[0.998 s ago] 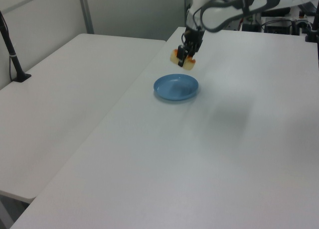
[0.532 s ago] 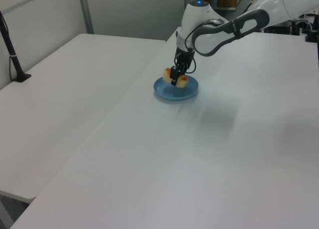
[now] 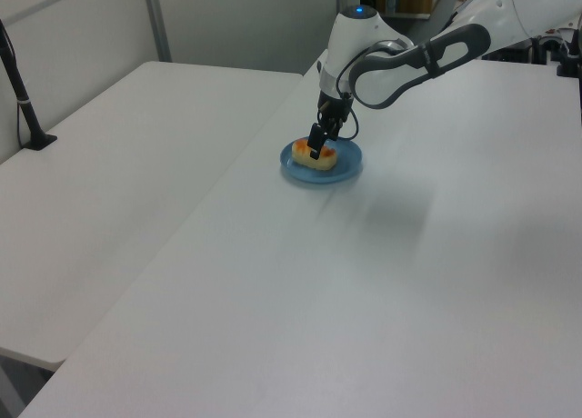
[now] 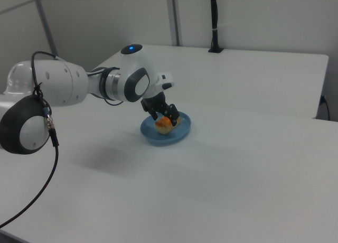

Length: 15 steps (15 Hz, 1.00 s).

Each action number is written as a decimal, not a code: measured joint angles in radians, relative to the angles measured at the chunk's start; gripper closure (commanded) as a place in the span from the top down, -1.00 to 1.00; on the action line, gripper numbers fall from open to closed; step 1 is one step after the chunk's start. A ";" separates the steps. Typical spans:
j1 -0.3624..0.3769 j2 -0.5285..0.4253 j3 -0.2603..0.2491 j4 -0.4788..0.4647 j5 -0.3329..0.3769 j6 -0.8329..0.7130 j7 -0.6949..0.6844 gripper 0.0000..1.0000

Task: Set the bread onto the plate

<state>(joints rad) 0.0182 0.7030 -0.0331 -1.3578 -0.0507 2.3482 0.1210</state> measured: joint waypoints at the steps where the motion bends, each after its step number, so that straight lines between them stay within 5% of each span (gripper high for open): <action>1: -0.001 -0.004 0.000 0.004 0.000 0.000 0.001 1.00; 4: -0.017 -0.058 -0.002 0.012 0.000 -0.034 0.018 1.00; 15: -0.154 -0.593 -0.006 -0.079 0.022 -0.753 0.045 1.00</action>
<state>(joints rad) -0.1361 0.1097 -0.0395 -1.4367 -0.0282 1.5951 0.1656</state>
